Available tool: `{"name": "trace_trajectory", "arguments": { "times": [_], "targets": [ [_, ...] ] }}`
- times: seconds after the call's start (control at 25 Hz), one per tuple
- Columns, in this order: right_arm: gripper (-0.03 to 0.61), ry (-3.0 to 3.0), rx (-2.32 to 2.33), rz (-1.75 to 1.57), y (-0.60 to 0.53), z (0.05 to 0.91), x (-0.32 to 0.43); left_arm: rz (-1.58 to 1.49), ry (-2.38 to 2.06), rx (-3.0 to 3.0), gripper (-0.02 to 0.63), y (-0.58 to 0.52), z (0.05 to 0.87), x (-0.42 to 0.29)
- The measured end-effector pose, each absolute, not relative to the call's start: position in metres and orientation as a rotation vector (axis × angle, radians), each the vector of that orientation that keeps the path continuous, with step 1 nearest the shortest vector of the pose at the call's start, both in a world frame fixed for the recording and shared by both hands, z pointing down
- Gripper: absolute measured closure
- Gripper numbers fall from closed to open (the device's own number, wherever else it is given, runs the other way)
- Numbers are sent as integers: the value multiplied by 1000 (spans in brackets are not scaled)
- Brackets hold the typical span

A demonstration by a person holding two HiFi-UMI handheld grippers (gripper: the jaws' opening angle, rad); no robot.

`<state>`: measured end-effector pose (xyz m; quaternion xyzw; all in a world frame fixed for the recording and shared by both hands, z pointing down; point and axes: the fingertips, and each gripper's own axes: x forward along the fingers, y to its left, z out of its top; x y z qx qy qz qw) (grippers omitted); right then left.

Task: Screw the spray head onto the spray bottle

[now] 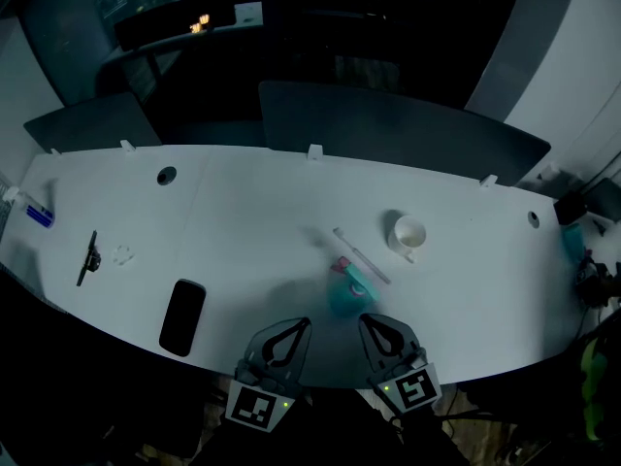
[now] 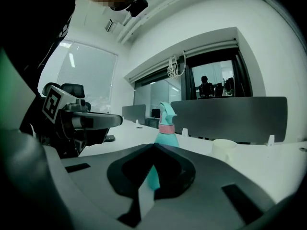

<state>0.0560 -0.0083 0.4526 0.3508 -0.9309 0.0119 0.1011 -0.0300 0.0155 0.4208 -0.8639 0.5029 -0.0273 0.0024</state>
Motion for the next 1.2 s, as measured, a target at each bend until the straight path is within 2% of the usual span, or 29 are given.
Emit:
{"name": "trace_trajectory", "arguments": {
  "times": [0.64, 1.2],
  "targets": [
    [574, -2564, 1674, -164, 137, 406, 28, 26, 1526, -2759, 611, 129, 400, -89],
    [574, -2494, 1808, -187, 202, 392, 44, 45, 1495, -2733, 611, 185, 389, -76]
  ]
}}
